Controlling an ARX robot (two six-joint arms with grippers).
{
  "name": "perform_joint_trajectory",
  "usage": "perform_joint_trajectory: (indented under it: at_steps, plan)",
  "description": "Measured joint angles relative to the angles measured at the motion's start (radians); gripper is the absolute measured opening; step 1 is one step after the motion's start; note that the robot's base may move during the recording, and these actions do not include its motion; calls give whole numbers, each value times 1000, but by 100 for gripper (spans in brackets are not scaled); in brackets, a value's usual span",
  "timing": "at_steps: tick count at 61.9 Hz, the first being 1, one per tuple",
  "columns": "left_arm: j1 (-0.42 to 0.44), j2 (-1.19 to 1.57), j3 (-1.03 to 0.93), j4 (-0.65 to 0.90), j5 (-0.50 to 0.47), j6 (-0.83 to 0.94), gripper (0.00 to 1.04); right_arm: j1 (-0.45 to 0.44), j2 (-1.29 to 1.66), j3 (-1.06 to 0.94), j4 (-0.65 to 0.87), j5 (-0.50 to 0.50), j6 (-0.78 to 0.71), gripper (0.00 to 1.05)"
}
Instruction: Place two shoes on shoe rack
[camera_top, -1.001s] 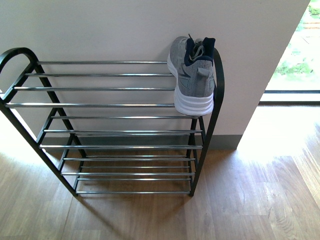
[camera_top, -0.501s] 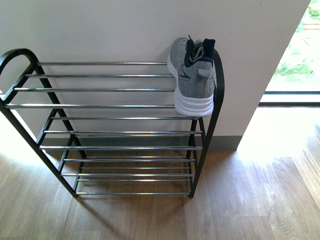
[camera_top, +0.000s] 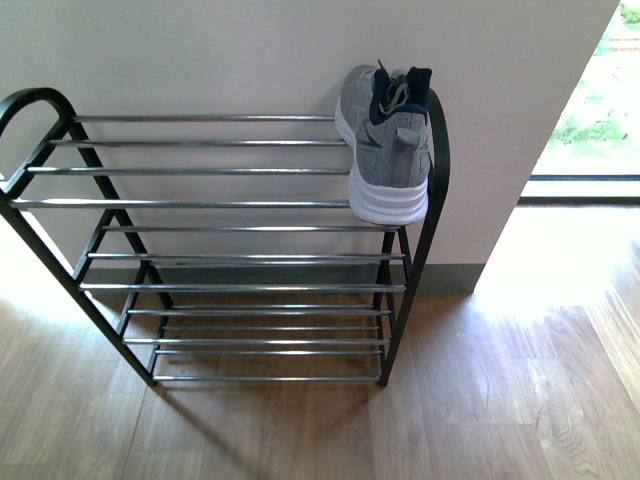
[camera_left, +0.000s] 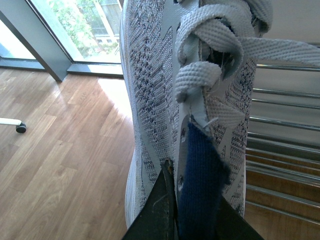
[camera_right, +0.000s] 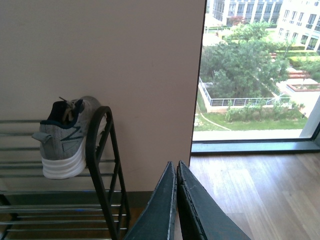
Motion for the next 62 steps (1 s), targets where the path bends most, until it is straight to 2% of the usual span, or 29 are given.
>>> perform_joint_trajectory:
  at_steps: [10,18,58,62]
  plan:
    - [0,0,0,0,0,0,2,0,-37,0,-36,0,0,1]
    - [0,0,0,0,0,0,2,0,-175,0,-201,0,0,1]
    - [0,0,0,0,0,0,2,0,-207,0,-213,0,0,1]
    - [0,0,0,0,0,0,2,0,-207,0,-213,0,-1,10]
